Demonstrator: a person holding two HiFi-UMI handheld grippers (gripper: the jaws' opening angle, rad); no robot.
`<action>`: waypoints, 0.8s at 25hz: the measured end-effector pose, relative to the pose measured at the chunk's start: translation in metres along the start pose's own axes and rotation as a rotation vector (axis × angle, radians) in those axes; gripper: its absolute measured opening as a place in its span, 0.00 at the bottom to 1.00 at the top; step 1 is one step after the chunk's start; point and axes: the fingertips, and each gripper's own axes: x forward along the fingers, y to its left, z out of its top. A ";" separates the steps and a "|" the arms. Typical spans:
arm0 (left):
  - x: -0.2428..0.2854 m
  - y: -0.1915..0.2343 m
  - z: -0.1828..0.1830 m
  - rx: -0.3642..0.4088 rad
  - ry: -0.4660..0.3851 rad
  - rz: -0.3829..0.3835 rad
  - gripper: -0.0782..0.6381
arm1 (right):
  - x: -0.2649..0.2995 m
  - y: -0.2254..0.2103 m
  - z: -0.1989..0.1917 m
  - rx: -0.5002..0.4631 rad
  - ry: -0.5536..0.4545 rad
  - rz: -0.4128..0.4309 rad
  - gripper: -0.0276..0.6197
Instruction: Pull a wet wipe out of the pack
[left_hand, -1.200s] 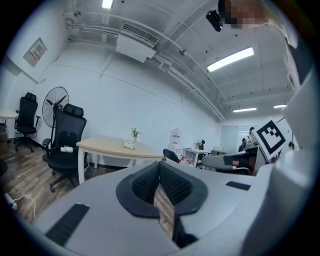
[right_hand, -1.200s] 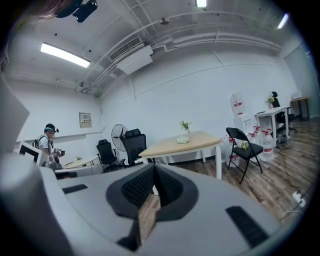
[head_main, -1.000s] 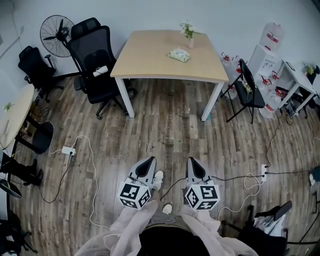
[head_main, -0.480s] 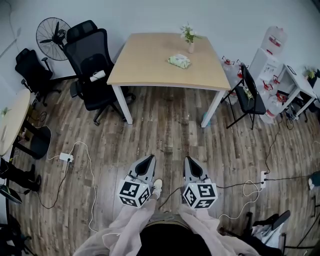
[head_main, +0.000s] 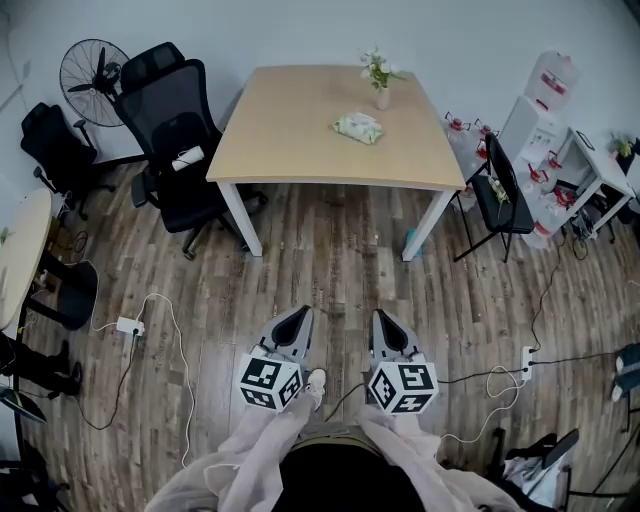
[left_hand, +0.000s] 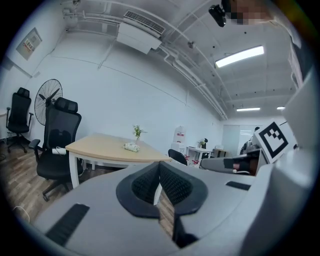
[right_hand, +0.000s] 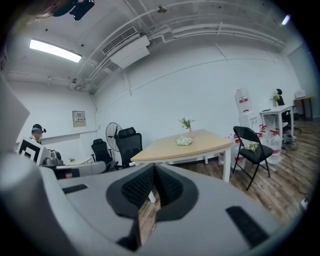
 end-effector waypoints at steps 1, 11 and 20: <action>0.006 0.004 0.001 0.002 0.002 -0.004 0.12 | 0.006 -0.002 0.002 0.001 0.000 -0.005 0.06; 0.054 0.053 0.017 0.029 0.007 -0.032 0.12 | 0.068 -0.012 0.018 0.007 -0.020 -0.048 0.06; 0.082 0.094 0.028 0.051 0.021 -0.051 0.12 | 0.122 -0.001 0.029 0.007 -0.024 -0.038 0.06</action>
